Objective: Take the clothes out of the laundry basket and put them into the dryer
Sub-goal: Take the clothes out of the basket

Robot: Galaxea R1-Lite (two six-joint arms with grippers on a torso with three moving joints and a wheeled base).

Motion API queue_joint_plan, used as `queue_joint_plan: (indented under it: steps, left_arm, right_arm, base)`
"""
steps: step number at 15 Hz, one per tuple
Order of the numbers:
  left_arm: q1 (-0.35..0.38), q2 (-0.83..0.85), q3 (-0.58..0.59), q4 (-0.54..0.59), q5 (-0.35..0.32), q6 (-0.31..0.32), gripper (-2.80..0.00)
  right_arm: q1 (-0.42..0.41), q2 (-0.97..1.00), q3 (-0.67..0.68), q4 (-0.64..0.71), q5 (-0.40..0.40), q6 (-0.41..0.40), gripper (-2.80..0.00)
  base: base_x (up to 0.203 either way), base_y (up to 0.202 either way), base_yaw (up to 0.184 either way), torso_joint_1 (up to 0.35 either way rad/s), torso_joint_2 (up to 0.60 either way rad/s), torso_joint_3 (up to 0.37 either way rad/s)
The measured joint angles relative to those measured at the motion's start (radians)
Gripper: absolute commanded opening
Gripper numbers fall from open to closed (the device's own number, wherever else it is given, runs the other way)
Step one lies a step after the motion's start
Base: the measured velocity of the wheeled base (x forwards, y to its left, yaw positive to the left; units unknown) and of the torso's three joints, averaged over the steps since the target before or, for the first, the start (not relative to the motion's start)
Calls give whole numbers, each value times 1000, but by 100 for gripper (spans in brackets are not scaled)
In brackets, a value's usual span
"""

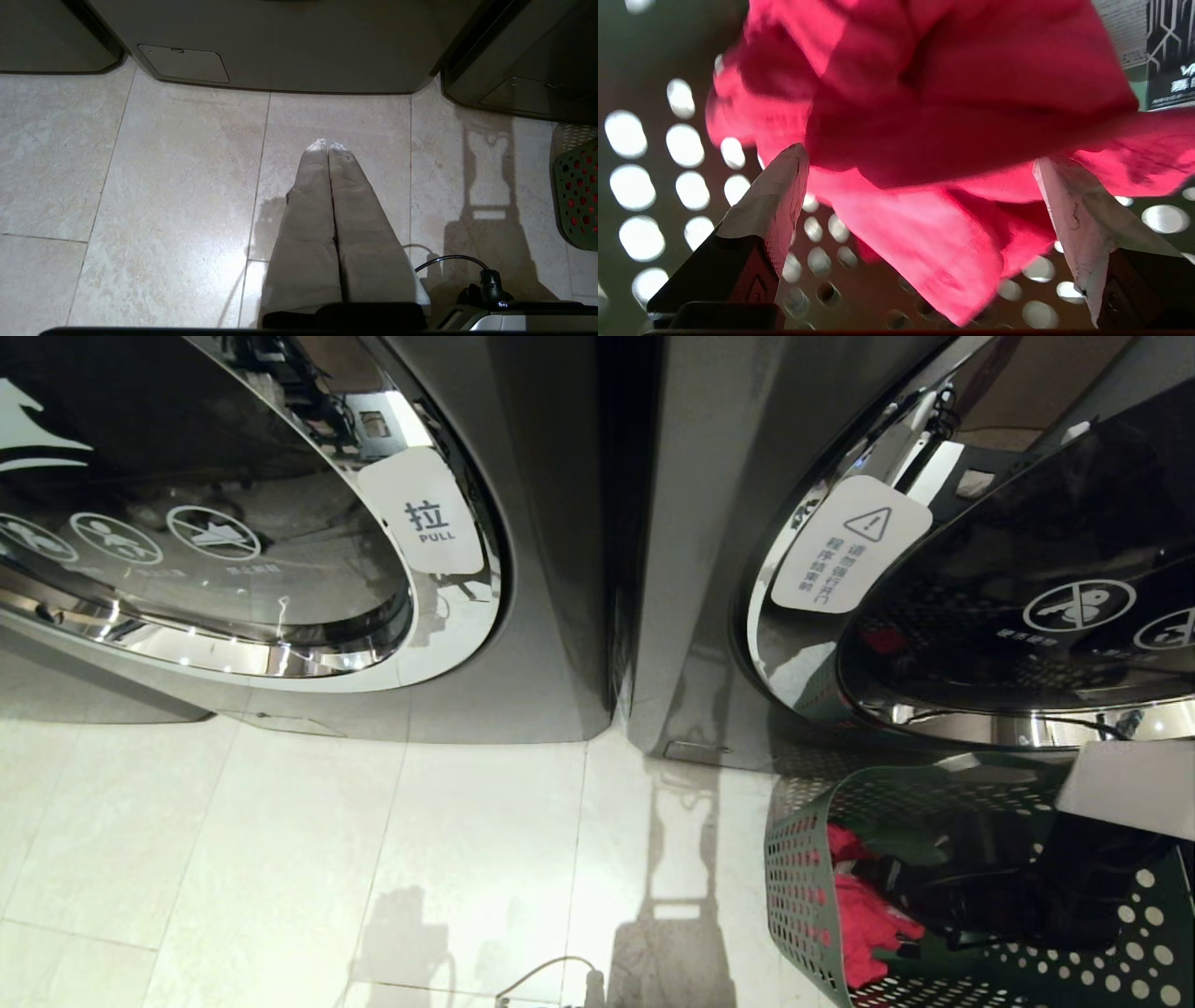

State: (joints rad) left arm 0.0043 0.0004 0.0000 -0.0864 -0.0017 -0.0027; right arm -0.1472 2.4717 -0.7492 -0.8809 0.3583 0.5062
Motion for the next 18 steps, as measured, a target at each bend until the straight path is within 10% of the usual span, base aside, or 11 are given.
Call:
queue_joint_plan:
  steps: [4, 18]
  left_arm:
    - [0, 0, 0, 0, 0, 0, -280]
    - [0, 0, 0, 0, 0, 0, -280]
  right_arm:
    - [58, 0, -32, 21, -27, 148, 0]
    - [48, -11, -80, 235, 75, 63, 0]
  base:
    - [0, 0, 0, 0, 0, 0]
    - [0, 0, 0, 0, 0, 0]
